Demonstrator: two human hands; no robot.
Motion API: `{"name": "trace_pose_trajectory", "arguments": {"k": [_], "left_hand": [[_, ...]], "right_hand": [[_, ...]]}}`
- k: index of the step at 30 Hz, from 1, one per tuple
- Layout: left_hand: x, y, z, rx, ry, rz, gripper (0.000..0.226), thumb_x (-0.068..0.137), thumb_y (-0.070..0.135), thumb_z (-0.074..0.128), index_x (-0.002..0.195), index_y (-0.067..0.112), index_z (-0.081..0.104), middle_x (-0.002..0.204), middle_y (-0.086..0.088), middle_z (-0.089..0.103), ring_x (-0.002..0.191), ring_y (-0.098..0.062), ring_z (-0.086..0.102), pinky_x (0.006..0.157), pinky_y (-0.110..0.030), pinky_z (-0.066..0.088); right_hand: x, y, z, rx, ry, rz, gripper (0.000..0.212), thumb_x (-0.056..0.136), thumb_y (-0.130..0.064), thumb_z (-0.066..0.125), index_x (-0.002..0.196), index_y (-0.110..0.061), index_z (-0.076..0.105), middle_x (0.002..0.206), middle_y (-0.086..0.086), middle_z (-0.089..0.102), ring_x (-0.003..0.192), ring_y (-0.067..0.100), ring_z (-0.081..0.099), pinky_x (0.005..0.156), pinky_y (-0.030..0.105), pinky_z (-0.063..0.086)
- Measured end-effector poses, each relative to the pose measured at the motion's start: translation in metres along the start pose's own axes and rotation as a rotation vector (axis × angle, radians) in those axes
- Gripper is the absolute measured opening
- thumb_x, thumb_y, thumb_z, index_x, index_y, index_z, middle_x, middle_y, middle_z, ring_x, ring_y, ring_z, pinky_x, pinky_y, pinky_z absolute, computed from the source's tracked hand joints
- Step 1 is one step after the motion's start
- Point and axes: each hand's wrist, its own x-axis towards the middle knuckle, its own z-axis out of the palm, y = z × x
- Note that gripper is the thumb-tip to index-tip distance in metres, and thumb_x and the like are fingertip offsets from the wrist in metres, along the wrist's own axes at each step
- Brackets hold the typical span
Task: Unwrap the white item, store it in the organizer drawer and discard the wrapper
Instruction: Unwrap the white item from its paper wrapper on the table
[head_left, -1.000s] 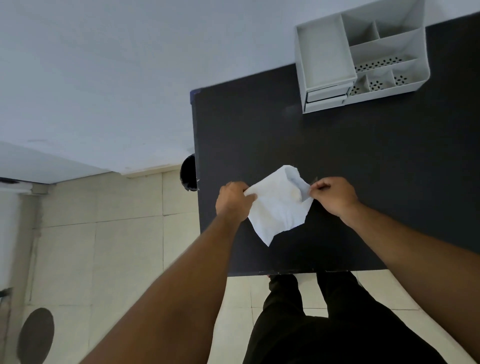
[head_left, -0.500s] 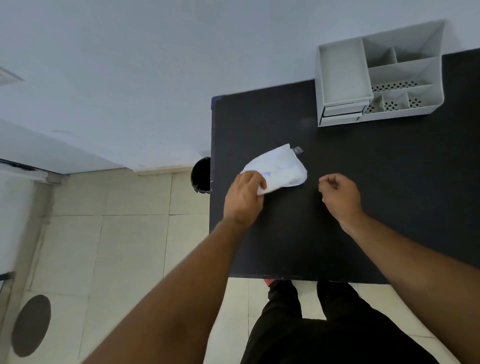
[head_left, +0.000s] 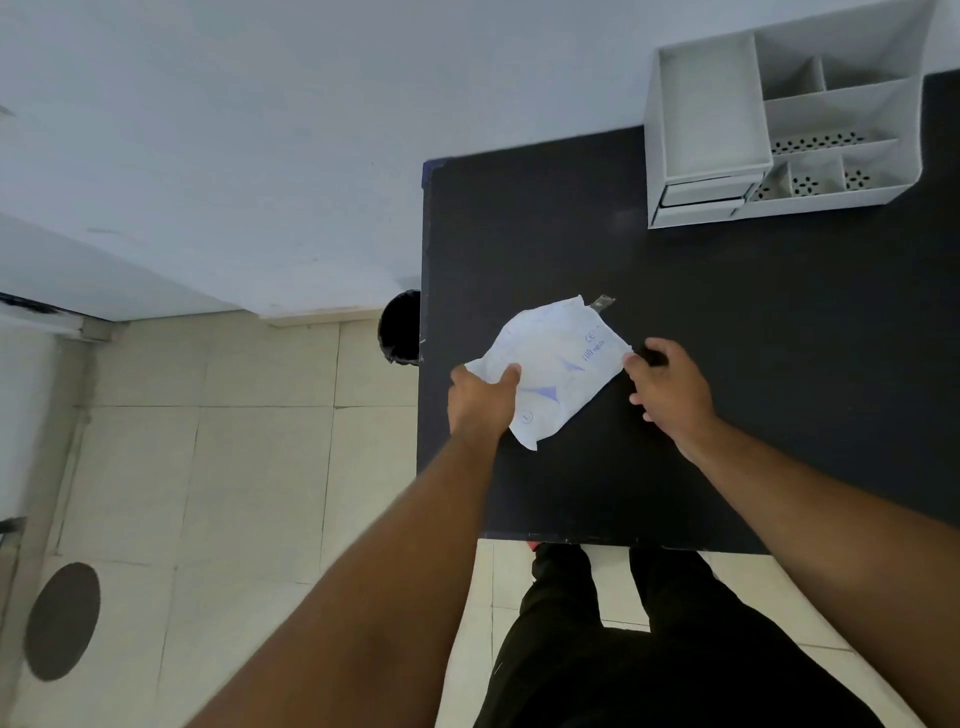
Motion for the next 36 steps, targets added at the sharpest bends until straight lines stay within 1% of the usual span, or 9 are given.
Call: {"name": "trace_pose_trajectory", "arguments": {"k": [5,9,12,16,20,24,27,30,36], "left_hand": [[0.007,0.011,0.001,-0.093,-0.065,-0.148,0.033,0.092,0.015,0.064,0.122,0.003,0.059,0.115,-0.011,0.065,0.082,-0.023,0.060,0.065,-0.031,0.050],[0.006,0.017,0.000,-0.085,-0.057,-0.187,0.010,0.091,0.009,0.057,0.095,0.006,0.066,0.088,-0.007,0.061,0.060,-0.016,0.048,0.048,-0.025,0.038],[0.006,0.013,0.003,-0.091,-0.078,-0.159,0.015,0.093,0.010,0.053,0.079,0.010,0.057,0.091,-0.007,0.058,0.062,-0.015,0.047,0.050,-0.025,0.037],[-0.006,0.020,-0.002,0.056,0.070,-0.030,0.021,0.104,0.019,0.039,0.122,0.010,0.045,0.110,-0.007,0.058,0.101,-0.032,0.064,0.076,-0.040,0.052],[-0.009,0.012,-0.003,0.250,0.184,0.283,0.023,0.107,0.030,0.033,0.126,0.019,0.040,0.119,-0.007,0.066,0.095,-0.029,0.063,0.076,-0.041,0.048],[-0.004,-0.002,0.003,0.084,-0.010,0.129,0.065,0.100,0.042,0.054,0.153,0.018,0.026,0.142,-0.005,0.055,0.122,-0.032,0.059,0.090,-0.041,0.047],[0.004,-0.015,0.008,0.008,-0.142,-0.006,0.042,0.095,0.040,0.066,0.121,0.008,0.062,0.119,-0.006,0.070,0.097,-0.026,0.066,0.071,-0.031,0.052],[0.002,-0.020,0.011,0.014,-0.160,-0.021,0.025,0.092,0.031,0.071,0.075,0.013,0.067,0.080,-0.004,0.068,0.075,-0.022,0.062,0.062,-0.027,0.047],[0.003,-0.006,-0.002,0.070,-0.113,0.015,0.018,0.091,0.015,0.063,0.074,0.010,0.060,0.070,-0.003,0.056,0.062,-0.018,0.050,0.053,-0.024,0.041]], "right_hand": [[0.015,-0.008,0.000,-0.173,-0.056,-0.045,0.044,0.092,-0.046,0.060,0.134,-0.032,0.056,0.117,-0.002,0.068,0.105,0.026,0.068,0.091,0.050,0.058],[0.013,-0.007,-0.003,-0.296,-0.016,-0.049,0.014,0.091,-0.036,0.066,0.099,-0.024,0.069,0.092,-0.004,0.069,0.088,0.019,0.067,0.078,0.039,0.057],[0.005,-0.001,-0.004,-0.285,-0.022,-0.030,0.012,0.087,-0.035,0.070,0.088,-0.024,0.065,0.085,-0.003,0.068,0.079,0.016,0.064,0.066,0.033,0.051],[-0.010,0.013,-0.007,-0.256,0.019,-0.028,0.013,0.085,-0.031,0.072,0.082,-0.023,0.063,0.079,-0.003,0.067,0.076,0.017,0.064,0.065,0.032,0.050],[-0.021,0.026,-0.009,-0.284,-0.024,-0.058,0.011,0.087,-0.031,0.072,0.084,-0.024,0.064,0.076,-0.003,0.067,0.075,0.016,0.065,0.070,0.036,0.054],[-0.019,0.023,-0.010,-0.180,0.030,-0.032,0.038,0.088,-0.047,0.068,0.120,-0.028,0.057,0.092,-0.002,0.069,0.087,0.015,0.065,0.073,0.034,0.052],[-0.010,0.012,-0.010,-0.191,0.002,-0.059,0.057,0.090,-0.047,0.065,0.141,-0.029,0.048,0.099,-0.005,0.070,0.101,0.018,0.064,0.081,0.035,0.049],[-0.002,0.002,-0.009,-0.264,-0.048,-0.063,0.033,0.093,-0.039,0.063,0.121,-0.022,0.062,0.107,-0.003,0.069,0.097,0.021,0.066,0.078,0.036,0.053],[-0.005,0.006,-0.007,-0.260,-0.026,-0.043,0.023,0.091,-0.035,0.068,0.082,-0.014,0.061,0.083,0.003,0.065,0.072,0.020,0.060,0.061,0.032,0.045]]}}
